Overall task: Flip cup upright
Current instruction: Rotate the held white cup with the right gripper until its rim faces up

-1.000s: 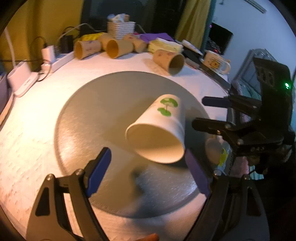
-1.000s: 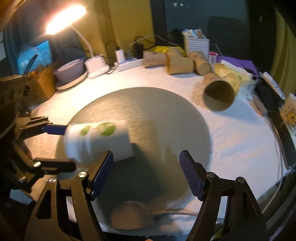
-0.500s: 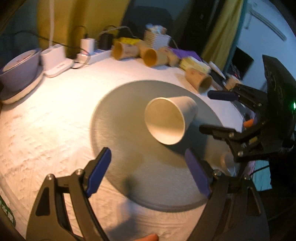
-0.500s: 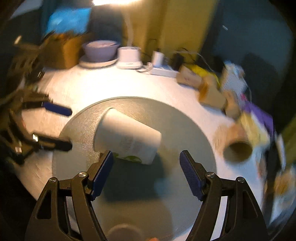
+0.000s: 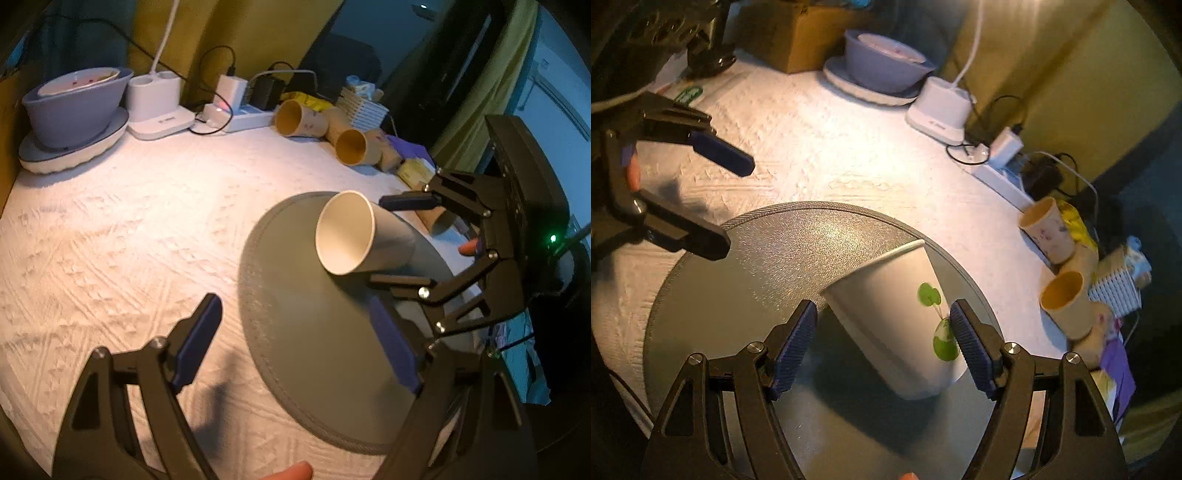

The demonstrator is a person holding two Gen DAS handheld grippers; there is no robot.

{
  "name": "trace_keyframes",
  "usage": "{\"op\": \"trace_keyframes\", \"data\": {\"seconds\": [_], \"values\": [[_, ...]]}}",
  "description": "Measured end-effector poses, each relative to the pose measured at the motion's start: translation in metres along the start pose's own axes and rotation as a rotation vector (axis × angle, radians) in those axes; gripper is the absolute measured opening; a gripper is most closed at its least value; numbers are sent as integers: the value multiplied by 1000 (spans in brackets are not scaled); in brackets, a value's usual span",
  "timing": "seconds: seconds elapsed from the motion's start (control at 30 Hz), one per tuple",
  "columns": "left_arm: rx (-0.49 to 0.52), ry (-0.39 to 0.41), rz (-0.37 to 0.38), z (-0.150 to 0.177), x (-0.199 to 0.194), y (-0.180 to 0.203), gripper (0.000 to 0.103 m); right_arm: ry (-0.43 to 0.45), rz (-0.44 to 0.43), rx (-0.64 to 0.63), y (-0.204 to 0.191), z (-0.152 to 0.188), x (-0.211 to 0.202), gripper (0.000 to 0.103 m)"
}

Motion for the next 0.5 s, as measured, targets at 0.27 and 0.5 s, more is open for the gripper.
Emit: {"op": "trace_keyframes", "data": {"seconds": [0.27,0.5], "values": [[-29,1,-22,4,6,-13,83,-79,-36,-70,-10,-20,21,77],[-49,20,-28,5,0,-18,83,-124,-53,-104,-14,-36,37,77]]}}
Point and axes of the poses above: each gripper's, at about its wrist camera, not at the fingertips, and x roughly the way its jaws point, y to its right, z to its underside, the point moved 1 cm from there along x, roughly the way its jaws point, and after that the axes turned 9 degrees about x, right-handed, at the moved point
